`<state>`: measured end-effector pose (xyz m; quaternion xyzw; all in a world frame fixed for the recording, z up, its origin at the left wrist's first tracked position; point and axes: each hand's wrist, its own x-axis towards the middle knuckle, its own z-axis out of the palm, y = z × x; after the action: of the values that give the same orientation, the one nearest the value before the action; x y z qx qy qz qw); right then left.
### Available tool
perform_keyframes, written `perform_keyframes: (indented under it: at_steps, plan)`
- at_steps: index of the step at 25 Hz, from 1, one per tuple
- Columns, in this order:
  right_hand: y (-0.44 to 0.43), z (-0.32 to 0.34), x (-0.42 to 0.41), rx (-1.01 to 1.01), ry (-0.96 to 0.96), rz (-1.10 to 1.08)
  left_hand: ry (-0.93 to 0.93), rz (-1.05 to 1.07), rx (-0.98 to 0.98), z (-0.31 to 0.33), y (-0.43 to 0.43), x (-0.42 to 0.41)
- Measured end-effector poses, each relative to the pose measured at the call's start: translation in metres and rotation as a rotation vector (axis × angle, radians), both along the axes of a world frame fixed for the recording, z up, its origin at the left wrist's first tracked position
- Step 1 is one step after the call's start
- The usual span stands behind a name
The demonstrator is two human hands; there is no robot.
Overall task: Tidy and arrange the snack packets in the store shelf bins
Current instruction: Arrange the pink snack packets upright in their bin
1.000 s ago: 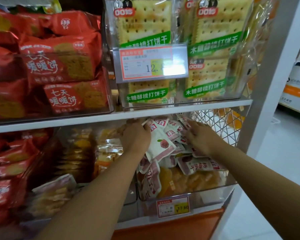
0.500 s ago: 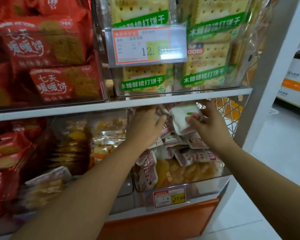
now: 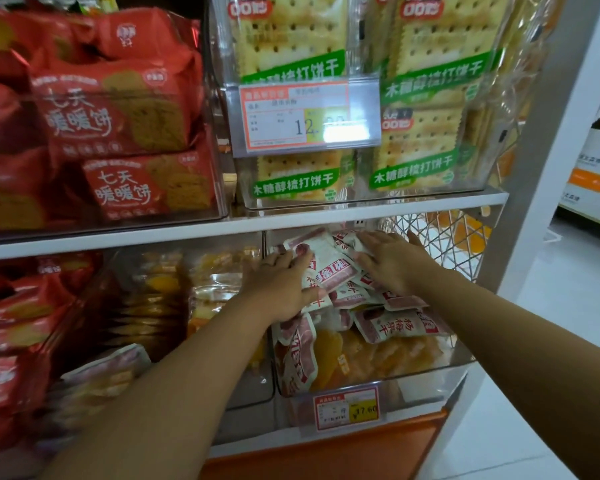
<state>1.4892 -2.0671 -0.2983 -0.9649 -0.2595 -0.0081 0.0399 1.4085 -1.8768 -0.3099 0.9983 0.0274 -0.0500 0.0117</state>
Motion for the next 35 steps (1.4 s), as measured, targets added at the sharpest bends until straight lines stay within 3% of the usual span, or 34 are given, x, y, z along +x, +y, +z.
perform_keyframes:
  at_steps: [3, 7, 12, 15, 21, 25, 27, 30, 35]
  plan:
    - [-0.006, 0.003, -0.006, 0.121, 0.023, 0.005, -0.077, -0.004, -0.119, 0.006, 0.001, -0.01]
    - [-0.002, 0.017, -0.045, 0.323, -0.153, 0.161, -0.362, -0.032, -0.23, 0.02, 0.024, -0.066]
    - [0.063, 0.036, -0.12, 0.403, -0.02, 0.453, -0.472, 0.08, -0.404, 0.016, 0.106, -0.16]
    - [0.115, 0.03, -0.14, 0.326, 0.107, 0.574, -0.55, 0.191, -0.329, -0.001, 0.142, -0.202]
    - [0.188, -0.004, -0.147, -0.126, 0.355, 0.604, -0.519, 0.143, -0.259, -0.022, 0.163, -0.225]
    - [0.2, 0.004, -0.142, -0.177, 0.605, 0.539, -0.504, 0.09, -0.25, -0.03, 0.166, -0.225]
    - [0.206, -0.002, -0.141, -0.233, 0.517, 0.561, -0.502, 0.075, -0.258, -0.033, 0.167, -0.226]
    - [0.217, -0.022, -0.137, -0.128, 0.325, 0.63, -0.47, 0.079, -0.26, -0.031, 0.167, -0.226]
    - [0.22, -0.043, -0.133, -0.14, 0.249, 0.588, -0.421, 0.099, -0.188, -0.029, 0.165, -0.225]
